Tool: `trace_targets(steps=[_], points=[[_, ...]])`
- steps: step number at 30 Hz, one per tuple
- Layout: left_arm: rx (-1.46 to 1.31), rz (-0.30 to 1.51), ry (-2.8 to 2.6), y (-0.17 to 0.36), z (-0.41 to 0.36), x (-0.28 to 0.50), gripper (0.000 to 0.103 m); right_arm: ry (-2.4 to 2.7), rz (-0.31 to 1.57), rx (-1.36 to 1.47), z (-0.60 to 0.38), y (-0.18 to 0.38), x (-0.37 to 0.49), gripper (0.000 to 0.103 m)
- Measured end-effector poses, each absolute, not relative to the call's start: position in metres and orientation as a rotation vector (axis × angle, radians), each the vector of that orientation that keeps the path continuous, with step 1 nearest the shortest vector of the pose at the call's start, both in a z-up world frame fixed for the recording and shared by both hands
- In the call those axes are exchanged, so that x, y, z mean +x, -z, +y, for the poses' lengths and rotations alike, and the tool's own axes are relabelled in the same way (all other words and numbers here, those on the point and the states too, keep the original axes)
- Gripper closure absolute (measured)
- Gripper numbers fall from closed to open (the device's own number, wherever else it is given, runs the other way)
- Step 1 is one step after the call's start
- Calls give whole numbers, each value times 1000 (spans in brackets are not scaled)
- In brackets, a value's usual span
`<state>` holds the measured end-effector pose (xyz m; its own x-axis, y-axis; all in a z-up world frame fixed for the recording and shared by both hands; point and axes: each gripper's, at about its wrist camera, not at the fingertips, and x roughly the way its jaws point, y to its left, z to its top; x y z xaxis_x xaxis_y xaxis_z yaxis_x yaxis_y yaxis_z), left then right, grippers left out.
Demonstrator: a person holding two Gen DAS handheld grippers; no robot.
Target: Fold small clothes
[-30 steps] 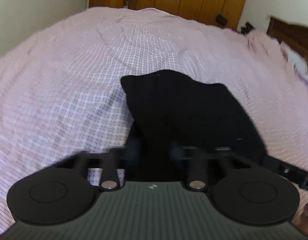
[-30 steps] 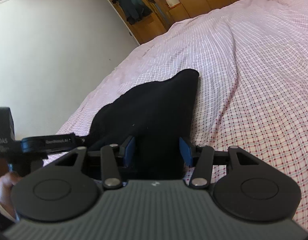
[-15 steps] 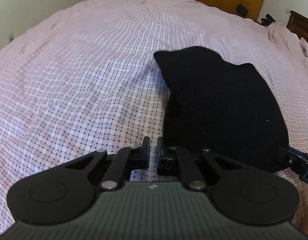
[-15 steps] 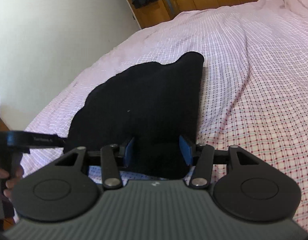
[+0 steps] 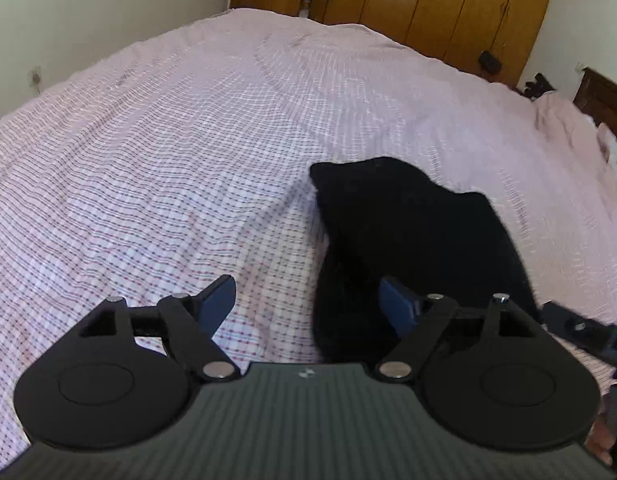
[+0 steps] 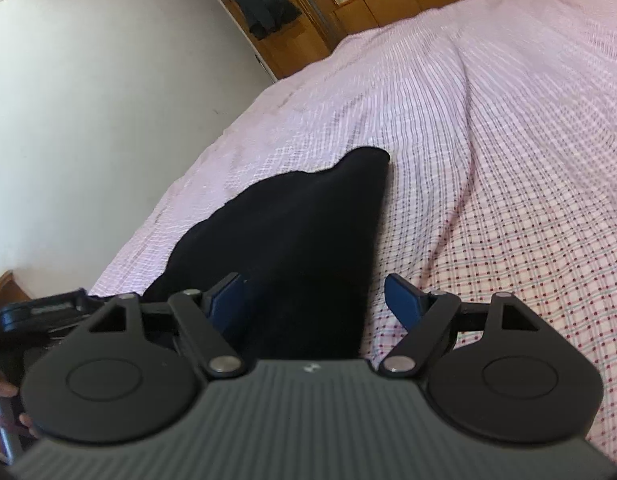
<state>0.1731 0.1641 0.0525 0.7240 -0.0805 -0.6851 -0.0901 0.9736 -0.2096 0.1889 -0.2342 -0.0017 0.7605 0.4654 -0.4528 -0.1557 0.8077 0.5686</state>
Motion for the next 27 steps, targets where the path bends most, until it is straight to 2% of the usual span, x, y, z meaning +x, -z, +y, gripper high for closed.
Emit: trace_targets(steps=[5,12,18,19,20,23,27], points=[[-270,761,41,-52,157,183,14,-365,658,545,-232,12,203,23],[-319,874,104,-15,147,218,13,-421,719,574,-221,28,226,23],[-374,900,162,5,144,236,12,-482,744,570,-203,37,247,24],[-376,898,177,6,142,237,19,-489,742,575,-201,37,249,33],[-384,896,202,9,141,238,34,-488,743,581,-200,37,251,45],[-398,881,255,5,135,235,58,-498,724,607,-202,28,246,62],[-362,832,301,-12,124,219,63,-544,673,644,-208,1,227,65]])
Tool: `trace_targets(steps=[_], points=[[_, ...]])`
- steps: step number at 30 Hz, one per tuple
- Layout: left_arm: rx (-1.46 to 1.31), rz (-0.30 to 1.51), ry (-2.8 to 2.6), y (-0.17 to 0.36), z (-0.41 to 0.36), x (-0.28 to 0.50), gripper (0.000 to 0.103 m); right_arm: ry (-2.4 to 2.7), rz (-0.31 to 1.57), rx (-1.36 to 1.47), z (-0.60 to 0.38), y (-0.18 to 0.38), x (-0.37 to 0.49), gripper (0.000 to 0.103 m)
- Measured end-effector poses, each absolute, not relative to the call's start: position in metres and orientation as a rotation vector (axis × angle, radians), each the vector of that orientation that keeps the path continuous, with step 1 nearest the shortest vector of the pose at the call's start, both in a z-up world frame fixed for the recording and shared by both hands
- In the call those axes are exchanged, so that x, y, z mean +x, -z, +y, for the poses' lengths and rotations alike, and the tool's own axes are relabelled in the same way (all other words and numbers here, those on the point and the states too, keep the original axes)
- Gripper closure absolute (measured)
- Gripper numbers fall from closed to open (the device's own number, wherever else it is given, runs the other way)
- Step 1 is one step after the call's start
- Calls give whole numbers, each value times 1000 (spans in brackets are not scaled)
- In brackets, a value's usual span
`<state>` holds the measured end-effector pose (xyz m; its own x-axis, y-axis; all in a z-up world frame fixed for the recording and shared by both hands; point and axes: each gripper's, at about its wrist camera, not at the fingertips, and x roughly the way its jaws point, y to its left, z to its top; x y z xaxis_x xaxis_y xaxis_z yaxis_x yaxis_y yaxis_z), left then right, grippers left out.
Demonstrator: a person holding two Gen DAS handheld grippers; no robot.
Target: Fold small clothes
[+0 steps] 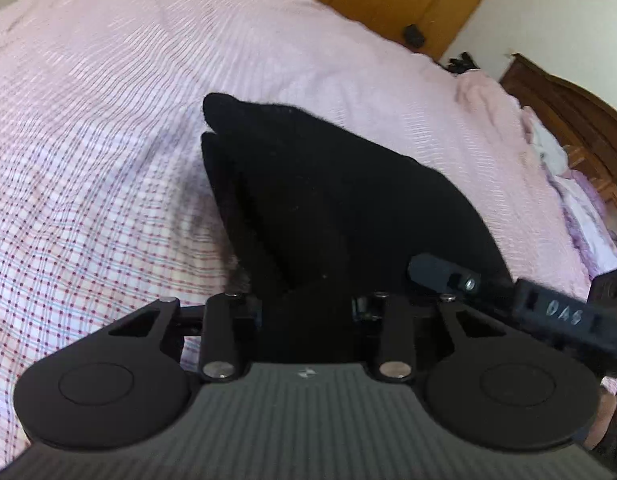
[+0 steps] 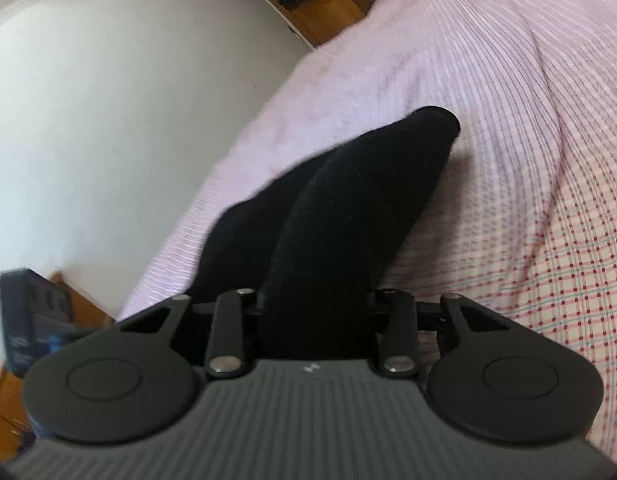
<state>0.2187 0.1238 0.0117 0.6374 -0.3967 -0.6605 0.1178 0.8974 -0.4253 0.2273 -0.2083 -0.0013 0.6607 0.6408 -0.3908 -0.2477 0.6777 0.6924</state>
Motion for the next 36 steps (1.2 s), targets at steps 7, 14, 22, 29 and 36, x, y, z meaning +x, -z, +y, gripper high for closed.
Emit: trace_targets(steps=[7,14,22,29,36], points=[[-484,803,395,-35,108,162,63,-553,654,608,-229,-39,176,65],[-403,819,455,-45,60,93,63,-510,678,553,-270,-50,102,65],[-276,902,366,-6,26,50,50,-344,790,471,-298,-5,70,54],[-258,906,297,2,32,32,37,-299,739,503,-311,13,56,45],[-188,868,263,-10,27,26,36,-262,633,363,-310,-23,56,46]])
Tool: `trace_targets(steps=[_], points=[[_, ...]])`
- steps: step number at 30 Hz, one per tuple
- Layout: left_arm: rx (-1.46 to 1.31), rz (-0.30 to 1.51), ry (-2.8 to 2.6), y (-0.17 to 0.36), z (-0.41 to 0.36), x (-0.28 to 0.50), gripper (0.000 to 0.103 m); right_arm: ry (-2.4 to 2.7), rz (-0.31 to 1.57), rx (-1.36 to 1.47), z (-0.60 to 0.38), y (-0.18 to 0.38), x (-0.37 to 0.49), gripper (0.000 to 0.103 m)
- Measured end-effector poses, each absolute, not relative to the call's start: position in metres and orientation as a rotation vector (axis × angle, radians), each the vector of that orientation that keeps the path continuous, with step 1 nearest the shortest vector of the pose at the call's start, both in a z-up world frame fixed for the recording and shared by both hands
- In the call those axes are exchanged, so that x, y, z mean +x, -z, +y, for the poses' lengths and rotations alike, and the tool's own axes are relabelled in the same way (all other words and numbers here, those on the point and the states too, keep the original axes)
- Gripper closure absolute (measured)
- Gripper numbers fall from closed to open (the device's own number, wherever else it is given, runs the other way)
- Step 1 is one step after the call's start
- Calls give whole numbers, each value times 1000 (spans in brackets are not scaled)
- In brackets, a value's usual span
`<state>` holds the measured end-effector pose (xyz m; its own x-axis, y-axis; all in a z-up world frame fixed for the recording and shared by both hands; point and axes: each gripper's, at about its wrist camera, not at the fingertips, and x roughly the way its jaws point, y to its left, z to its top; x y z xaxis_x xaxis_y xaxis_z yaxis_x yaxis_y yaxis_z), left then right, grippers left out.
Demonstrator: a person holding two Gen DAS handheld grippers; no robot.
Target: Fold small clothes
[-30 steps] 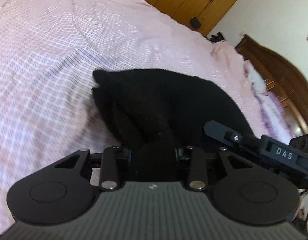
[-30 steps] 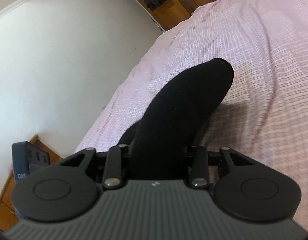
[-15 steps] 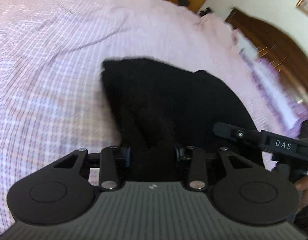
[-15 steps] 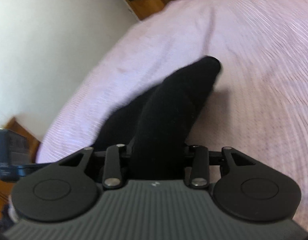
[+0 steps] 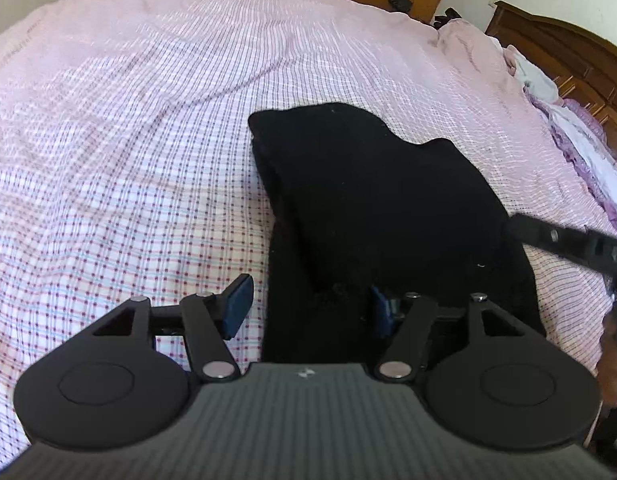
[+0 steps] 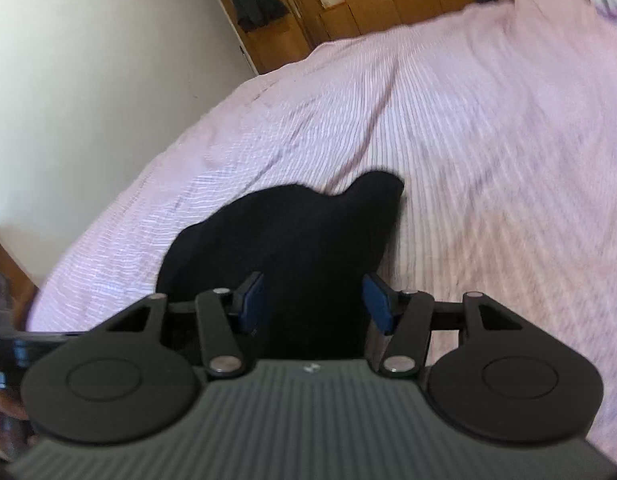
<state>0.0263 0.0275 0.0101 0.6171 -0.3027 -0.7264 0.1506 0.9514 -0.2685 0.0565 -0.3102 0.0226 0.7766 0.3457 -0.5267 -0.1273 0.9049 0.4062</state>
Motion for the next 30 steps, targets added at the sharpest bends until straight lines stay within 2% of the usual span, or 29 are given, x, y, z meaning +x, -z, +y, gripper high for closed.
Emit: trace_targets(steps=[4,9,11,14,30], points=[[-202,867,275,-19,24,43,36,-199,684,367,-312,-8,78,46],[-89,859,256,-25,13,66,35,-255,698,478,-303,10,95,50],[-76,864,233,-19,18,74,27,-268,682,417,-292,8,96,50],[-114,875,210,-9,32,80,22,-277,681,330,-283,15,99,47],[-48,844,206,-37,13,27,22,-220,652,398,-291,-8,22,44]])
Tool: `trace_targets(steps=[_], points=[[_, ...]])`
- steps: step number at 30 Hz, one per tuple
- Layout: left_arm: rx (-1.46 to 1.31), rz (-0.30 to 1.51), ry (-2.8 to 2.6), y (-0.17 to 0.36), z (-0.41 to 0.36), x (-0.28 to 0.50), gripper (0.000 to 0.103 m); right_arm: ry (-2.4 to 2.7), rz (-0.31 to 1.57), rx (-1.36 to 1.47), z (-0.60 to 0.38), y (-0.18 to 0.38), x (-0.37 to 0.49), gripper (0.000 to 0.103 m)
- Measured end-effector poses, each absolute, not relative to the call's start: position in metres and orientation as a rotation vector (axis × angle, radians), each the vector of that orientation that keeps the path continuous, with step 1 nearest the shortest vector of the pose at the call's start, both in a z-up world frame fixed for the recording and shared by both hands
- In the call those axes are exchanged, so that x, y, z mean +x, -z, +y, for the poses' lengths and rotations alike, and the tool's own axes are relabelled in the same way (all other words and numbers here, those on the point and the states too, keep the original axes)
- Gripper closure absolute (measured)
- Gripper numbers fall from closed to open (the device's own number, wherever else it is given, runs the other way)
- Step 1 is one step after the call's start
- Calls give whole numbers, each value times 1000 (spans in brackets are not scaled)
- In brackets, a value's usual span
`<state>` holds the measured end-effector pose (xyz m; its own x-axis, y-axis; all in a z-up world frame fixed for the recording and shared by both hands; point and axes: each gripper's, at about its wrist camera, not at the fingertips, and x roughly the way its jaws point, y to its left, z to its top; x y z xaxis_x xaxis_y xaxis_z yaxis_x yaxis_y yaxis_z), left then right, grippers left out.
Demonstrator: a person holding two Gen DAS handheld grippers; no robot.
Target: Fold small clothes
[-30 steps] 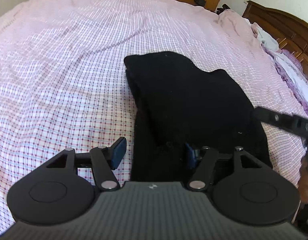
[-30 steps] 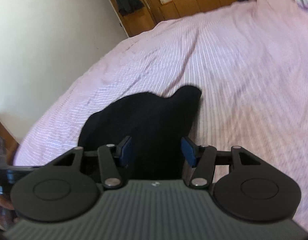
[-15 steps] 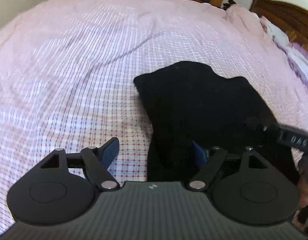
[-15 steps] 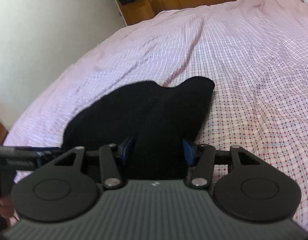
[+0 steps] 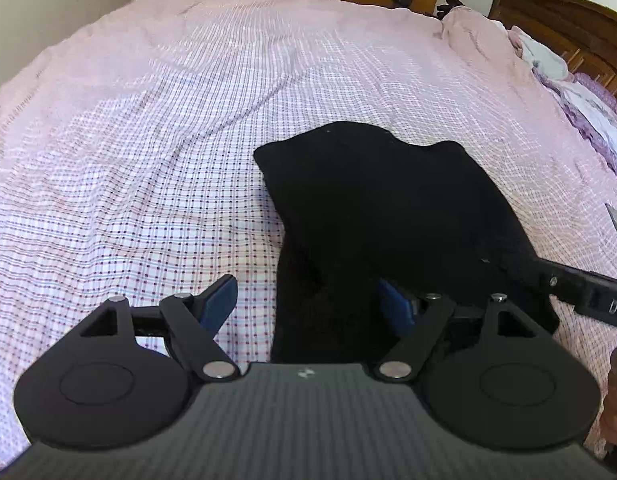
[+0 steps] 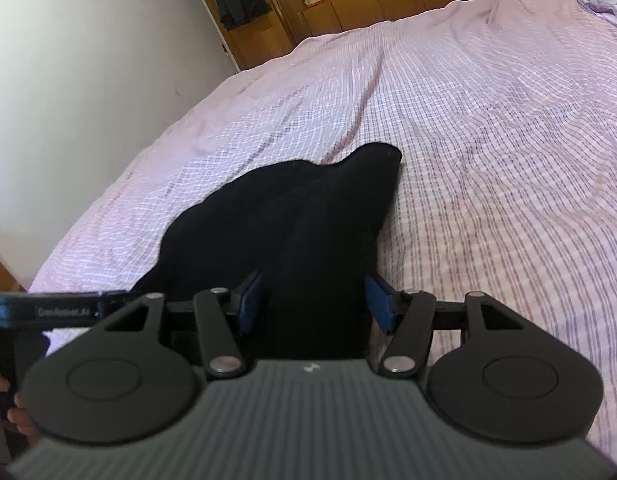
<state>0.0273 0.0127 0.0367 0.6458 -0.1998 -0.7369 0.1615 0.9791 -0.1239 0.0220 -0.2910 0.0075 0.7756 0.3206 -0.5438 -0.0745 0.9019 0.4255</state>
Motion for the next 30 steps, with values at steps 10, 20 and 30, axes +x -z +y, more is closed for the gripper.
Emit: trace_targets(steps=[10,20,30], points=[[-41,866,174,-29,12,-2,22,-197,703,386,-284,7,-1,44],[16,883,98,-5,-2,-39,2,-86,723,280,-268,23,-26,32],[91,885,50,20,-34,-39,0,-45,703,179,-251,44,-31,24]])
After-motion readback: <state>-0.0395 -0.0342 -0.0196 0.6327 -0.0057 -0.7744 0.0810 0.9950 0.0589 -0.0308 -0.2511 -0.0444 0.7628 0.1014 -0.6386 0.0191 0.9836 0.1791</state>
